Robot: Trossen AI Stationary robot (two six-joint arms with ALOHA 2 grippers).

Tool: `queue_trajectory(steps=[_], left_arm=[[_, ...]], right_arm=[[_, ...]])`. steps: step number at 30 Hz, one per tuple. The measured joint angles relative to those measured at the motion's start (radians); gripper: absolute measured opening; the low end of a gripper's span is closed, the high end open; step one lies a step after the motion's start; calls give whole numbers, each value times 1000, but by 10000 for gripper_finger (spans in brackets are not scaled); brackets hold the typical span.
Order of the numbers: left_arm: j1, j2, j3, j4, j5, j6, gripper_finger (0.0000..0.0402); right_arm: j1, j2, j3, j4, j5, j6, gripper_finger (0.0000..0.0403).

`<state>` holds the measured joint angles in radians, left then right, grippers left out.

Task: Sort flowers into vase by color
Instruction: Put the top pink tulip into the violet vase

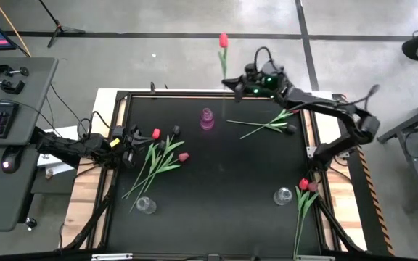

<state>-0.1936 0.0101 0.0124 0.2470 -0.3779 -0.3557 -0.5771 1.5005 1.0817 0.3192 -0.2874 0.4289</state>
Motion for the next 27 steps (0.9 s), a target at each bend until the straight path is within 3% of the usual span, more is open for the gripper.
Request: queue_trajectory(steps=[7, 11, 27], left_arm=[[0, 0, 0, 0, 0, 0, 1], [0, 0, 0, 0, 0, 0, 1], [0, 0, 0, 0, 0, 0, 1]], right_arm=[[65, 131, 0, 340, -43, -107, 0], [51, 157, 0, 332, 50, -160, 0], [57, 174, 0, 366, 52, -228, 0]])
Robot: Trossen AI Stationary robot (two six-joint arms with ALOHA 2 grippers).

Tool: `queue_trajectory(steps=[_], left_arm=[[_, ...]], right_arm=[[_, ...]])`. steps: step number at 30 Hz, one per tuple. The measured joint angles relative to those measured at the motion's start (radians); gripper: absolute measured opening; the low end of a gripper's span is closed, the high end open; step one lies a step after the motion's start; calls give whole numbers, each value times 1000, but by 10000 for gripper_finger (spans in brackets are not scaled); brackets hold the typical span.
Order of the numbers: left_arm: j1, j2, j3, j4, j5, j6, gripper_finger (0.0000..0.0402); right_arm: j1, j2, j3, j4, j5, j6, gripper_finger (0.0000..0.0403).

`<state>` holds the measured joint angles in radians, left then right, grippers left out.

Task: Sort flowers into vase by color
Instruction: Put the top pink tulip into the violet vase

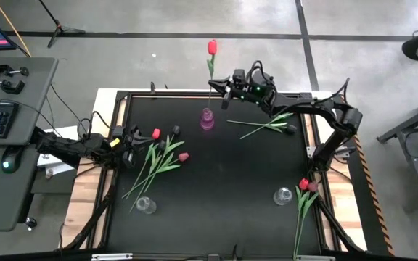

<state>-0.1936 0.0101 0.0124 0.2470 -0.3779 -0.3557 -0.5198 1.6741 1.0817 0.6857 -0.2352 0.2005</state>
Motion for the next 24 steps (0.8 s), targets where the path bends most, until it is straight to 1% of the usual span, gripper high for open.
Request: queue_trajectory(steps=[4, 10, 20, 24], left_arm=[[0, 0, 0, 0, 0, 0, 1], [0, 0, 0, 0, 0, 0, 1], [0, 0, 0, 0, 0, 0, 1], [0, 0, 0, 0, 0, 0, 1]], right_arm=[[-1, 5, 0, -1, 2, 13, 0], [4, 42, 0, 56, 36, 5, 0], [3, 55, 0, 42, 43, 8, 0], [15, 55, 0, -5, 44, 6, 0]])
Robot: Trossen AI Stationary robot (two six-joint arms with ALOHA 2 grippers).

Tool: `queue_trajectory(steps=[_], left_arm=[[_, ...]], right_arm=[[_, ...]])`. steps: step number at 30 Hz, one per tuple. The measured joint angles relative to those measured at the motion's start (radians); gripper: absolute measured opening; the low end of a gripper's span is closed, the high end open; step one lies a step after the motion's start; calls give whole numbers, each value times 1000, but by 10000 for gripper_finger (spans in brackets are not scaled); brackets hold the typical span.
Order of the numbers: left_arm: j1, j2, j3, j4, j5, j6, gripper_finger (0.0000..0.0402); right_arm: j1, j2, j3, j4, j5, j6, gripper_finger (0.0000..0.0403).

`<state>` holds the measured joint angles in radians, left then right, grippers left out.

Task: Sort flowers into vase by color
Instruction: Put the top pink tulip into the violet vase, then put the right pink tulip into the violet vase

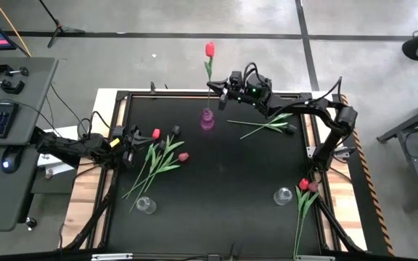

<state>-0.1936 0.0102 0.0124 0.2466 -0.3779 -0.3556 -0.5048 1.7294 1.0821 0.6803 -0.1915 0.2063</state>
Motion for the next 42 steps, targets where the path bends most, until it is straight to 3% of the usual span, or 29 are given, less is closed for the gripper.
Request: queue_trajectory(steps=[14, 17, 22, 29, 34, 42], left_arm=[[0, 0, 0, 0, 0, 0, 1], [0, 0, 0, 0, 0, 0, 1], [0, 0, 0, 0, 0, 0, 1], [0, 0, 0, 0, 0, 0, 1], [0, 0, 0, 0, 1, 0, 1], [0, 0, 0, 0, 0, 0, 1]], right_arm=[[41, 0, 0, -130, -1, -64, 10], [41, 0, 0, -132, -1, -73, 45], [41, 0, 0, -171, -1, -22, 138], [40, -53, 0, -373, -2, -106, 250], [17, -140, 0, -562, -2, -166, 276], [-32, -295, 0, -939, 12, -233, 266]])
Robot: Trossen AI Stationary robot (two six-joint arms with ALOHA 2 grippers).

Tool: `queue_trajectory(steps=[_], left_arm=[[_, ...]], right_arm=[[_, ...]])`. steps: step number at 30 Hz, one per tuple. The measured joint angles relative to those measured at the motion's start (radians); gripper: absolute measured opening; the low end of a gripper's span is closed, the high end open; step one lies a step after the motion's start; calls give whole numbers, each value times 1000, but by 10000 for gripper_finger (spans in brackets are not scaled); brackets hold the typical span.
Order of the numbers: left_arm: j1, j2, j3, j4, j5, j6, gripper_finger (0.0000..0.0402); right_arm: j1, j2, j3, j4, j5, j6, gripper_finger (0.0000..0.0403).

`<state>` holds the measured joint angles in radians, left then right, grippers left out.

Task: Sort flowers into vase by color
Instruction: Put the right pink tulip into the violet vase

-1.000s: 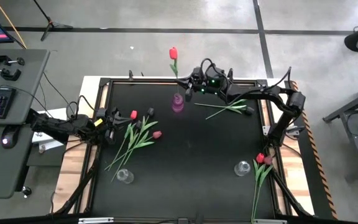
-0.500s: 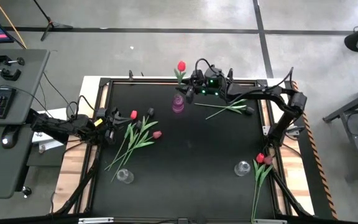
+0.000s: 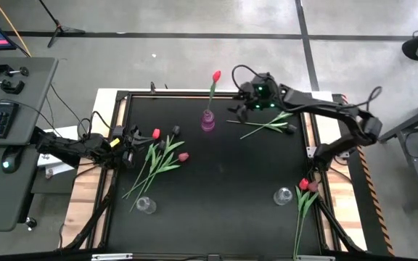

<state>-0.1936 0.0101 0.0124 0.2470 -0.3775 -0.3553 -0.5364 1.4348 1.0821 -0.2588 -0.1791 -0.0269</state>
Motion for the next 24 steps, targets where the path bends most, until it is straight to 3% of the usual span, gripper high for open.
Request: queue_trajectory(steps=[5, 11, 16, 21, 24], left_arm=[[0, 0, 0, 0, 0, 0, 1], [0, 0, 0, 0, 0, 0, 1], [0, 0, 0, 0, 0, 0, 1], [0, 0, 0, 0, 0, 0, 1], [0, 0, 0, 0, 0, 0, 1]], right_arm=[[-2, -69, 0, -245, -1, 22, 261], [25, -91, 0, -698, -106, 252, 261], [107, -96, 0, -1034, -115, 367, 260], [213, -163, 0, -1216, -117, 477, 260], [271, -241, 0, -1269, -117, 630, 260]])
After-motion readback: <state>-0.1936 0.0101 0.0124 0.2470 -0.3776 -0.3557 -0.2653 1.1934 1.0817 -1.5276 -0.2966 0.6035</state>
